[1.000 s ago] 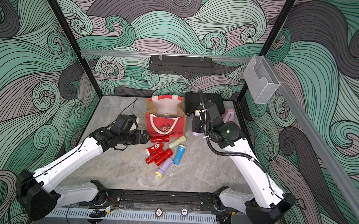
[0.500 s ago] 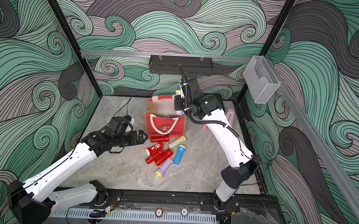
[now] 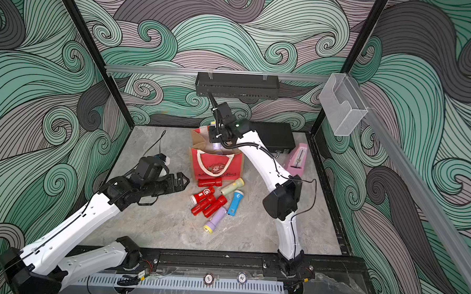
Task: Put the flashlights into the tote bags
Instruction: Place the flashlight in the canvas bag.
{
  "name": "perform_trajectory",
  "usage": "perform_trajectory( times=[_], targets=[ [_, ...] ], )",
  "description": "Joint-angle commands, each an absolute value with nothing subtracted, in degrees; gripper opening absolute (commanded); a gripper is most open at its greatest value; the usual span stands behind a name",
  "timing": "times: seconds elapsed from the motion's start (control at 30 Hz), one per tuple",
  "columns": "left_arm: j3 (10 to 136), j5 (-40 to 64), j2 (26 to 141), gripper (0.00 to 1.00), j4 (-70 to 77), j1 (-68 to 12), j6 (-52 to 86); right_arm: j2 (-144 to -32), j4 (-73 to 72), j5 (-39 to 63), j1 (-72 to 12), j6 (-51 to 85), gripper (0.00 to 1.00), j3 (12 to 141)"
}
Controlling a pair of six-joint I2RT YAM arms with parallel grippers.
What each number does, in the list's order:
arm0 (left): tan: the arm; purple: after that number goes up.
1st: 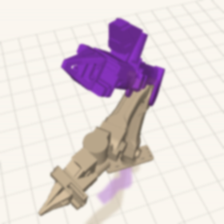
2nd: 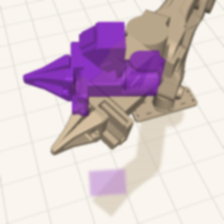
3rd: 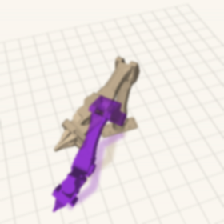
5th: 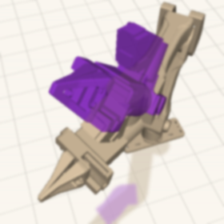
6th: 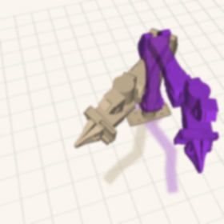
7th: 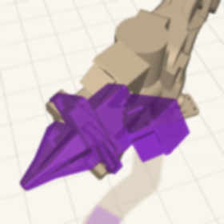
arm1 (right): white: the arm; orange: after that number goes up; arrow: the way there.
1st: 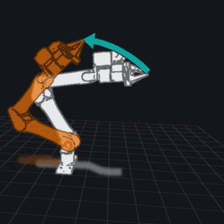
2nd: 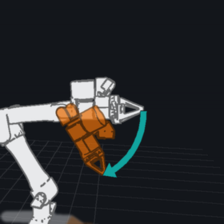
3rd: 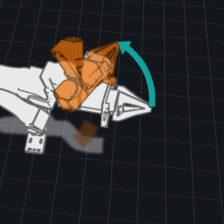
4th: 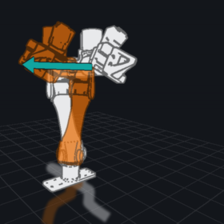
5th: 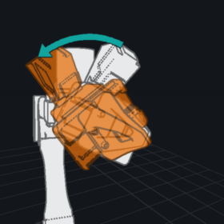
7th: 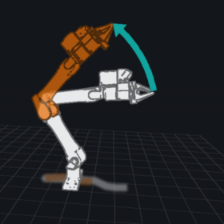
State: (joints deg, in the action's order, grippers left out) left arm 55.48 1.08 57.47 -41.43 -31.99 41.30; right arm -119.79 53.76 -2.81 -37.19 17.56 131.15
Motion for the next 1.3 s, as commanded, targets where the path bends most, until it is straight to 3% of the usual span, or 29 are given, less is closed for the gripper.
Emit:
perform_trajectory(
  times=[0.0,0.87,1.27],
  targets=[
    [55.31,-0.26,56.63,0.98,-43.18,-31.64,42.21,-120.03,51.31,-2.62,-37.26,16.96,0.0,130.76],
    [51.74,5.66,56.96,0.98,-41.9,-31.73,42.91,-122.53,43.62,1.23,-36.99,26.19,0.0,114.39],
    [48.12,2.17,51.92,0.98,-40.43,-31.71,44.66,-121.56,43.48,-0.44,-36.91,25.95,0.19,113.2]
  ],
)
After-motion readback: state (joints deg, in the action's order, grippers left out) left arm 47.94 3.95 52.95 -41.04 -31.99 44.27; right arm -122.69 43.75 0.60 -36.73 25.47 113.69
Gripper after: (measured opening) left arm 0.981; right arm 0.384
